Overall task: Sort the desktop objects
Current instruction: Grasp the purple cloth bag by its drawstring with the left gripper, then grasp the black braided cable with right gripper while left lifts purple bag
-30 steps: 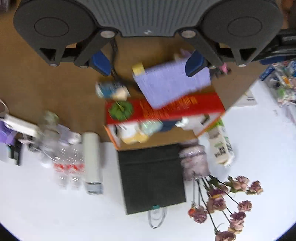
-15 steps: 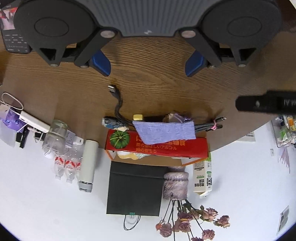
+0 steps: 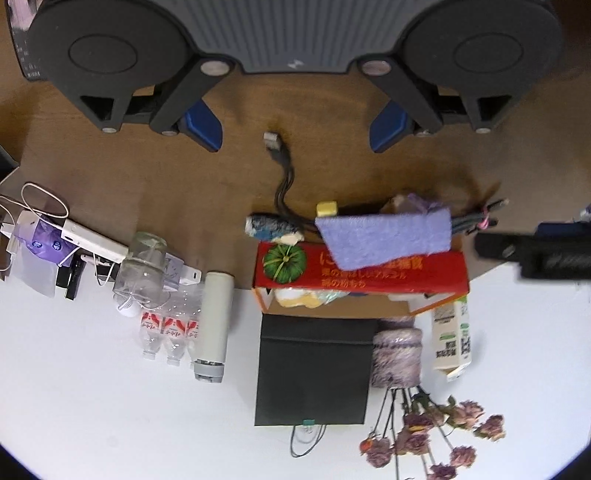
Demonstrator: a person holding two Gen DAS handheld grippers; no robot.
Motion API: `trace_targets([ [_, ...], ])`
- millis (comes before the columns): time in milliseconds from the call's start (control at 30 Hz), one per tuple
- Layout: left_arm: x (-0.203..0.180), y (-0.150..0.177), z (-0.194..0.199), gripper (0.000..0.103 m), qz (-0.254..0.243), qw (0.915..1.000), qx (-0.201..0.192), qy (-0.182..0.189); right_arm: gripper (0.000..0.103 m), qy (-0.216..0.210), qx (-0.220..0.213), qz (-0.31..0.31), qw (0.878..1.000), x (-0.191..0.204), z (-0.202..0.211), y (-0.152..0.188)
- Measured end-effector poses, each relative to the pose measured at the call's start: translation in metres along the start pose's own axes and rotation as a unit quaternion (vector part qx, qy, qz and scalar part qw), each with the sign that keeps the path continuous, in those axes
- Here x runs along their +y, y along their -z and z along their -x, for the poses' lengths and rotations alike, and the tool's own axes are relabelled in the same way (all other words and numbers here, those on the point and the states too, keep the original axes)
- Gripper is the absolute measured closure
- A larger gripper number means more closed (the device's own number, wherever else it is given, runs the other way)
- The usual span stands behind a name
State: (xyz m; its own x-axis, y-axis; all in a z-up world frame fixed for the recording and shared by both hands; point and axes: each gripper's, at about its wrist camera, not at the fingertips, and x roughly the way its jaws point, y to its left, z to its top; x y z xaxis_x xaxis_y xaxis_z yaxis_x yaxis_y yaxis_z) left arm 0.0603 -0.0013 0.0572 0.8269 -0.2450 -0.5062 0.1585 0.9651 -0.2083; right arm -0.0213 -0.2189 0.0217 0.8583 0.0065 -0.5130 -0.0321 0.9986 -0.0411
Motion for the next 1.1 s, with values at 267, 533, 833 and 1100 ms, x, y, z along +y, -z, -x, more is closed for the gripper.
trace_targets([
  [267,0.022,-0.02,-0.072,0.037,0.063,0.9953,0.073,0.009,0.017,0.01,0.001,-0.007,1.0,-0.003,-0.016,-0.005],
  [533,0.021,-0.028,-0.034,0.099,0.094,0.9947,0.013,0.038,0.025,-0.002,0.022,-0.013,1.0,-0.004,-0.028,-0.002],
  [833,0.061,-0.056,0.085,0.099,0.126,0.9824,-0.138,-0.008,0.03,-0.041,0.004,0.016,0.999,0.021,-0.02,-0.016],
  [1100,0.089,-0.027,0.096,0.099,0.149,0.9784,-0.125,-0.07,0.048,-0.235,0.075,-0.132,0.96,0.055,-0.073,-0.045],
])
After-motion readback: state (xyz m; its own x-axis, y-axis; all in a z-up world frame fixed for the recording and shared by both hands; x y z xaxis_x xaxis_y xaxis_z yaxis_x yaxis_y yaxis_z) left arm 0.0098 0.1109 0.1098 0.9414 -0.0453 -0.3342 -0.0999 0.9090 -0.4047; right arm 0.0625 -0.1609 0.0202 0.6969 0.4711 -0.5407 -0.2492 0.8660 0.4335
